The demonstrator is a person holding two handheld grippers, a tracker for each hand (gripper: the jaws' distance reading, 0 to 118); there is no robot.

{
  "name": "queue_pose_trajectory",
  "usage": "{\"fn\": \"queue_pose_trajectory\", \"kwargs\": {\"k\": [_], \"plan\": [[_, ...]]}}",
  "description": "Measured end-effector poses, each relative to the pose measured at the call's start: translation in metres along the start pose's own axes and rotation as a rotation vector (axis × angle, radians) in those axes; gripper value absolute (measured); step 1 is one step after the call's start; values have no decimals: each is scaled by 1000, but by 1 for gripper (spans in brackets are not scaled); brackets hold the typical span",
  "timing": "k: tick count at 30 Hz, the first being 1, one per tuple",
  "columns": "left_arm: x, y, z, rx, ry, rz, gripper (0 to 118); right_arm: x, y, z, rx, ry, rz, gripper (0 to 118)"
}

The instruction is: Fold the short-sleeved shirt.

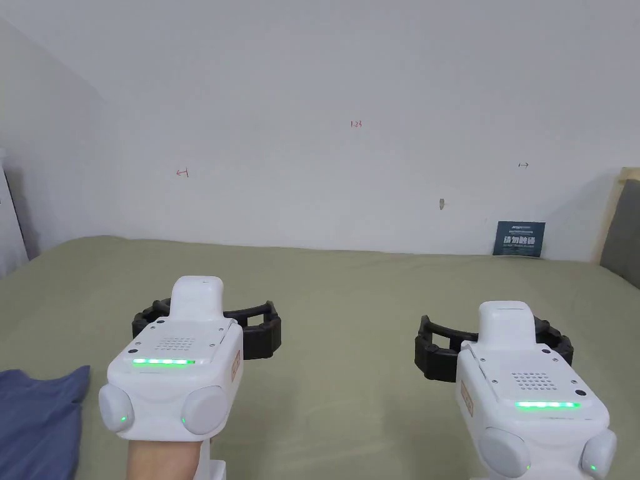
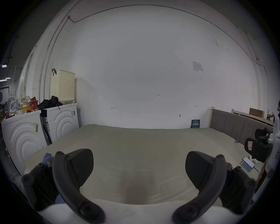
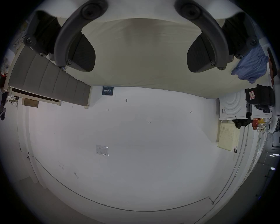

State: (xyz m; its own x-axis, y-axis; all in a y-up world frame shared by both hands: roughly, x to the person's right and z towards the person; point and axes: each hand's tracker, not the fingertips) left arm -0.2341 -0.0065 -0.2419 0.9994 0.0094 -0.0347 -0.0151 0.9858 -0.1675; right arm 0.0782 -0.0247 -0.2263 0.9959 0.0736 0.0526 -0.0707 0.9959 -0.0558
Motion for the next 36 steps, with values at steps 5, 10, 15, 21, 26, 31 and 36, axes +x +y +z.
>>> {"fn": "queue_pose_trajectory", "kwargs": {"k": [5, 10, 15, 21, 26, 31, 36], "plan": [[1, 1, 2, 0, 0, -2, 118, 0, 0, 0, 1, 0, 4, 118], [1, 3, 4, 0, 3, 5, 118, 0, 1, 0, 2, 0, 3, 118], [2, 2, 6, -1, 3, 0, 118, -1, -1, 0, -2, 5, 5, 118], [1, 1, 5, -3, 6, 0, 118, -2, -1, 1, -1, 6, 5, 118], [0, 1, 3, -1, 8, -2, 118, -3, -1, 1, -1, 7, 3, 118], [-1, 0, 1, -1, 8, 0, 118, -4, -1, 1, 1, 10, 9, 118], [1, 0, -4, -10, -6, 5, 118, -6, 0, 0, 2, 13, 4, 118]]}}
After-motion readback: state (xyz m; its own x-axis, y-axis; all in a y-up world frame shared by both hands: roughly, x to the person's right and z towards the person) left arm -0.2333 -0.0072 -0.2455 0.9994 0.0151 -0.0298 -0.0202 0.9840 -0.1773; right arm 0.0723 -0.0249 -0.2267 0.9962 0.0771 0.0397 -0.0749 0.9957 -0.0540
